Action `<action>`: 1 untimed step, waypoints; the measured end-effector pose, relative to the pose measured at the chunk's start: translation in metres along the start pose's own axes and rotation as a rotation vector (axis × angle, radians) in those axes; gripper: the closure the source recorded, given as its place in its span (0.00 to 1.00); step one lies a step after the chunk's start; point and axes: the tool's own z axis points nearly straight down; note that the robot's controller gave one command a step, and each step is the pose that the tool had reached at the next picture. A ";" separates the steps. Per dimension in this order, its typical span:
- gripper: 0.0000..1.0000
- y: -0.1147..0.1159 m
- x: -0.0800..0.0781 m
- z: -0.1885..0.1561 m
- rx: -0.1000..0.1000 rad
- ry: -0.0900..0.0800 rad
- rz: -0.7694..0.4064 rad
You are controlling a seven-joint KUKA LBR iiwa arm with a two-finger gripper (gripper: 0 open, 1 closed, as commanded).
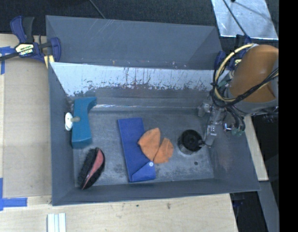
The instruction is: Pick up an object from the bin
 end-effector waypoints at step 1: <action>0.00 0.001 0.002 0.050 0.000 0.007 -0.143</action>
Offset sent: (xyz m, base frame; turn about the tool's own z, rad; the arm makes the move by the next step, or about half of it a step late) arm -0.0045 0.0015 -0.0530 -0.0974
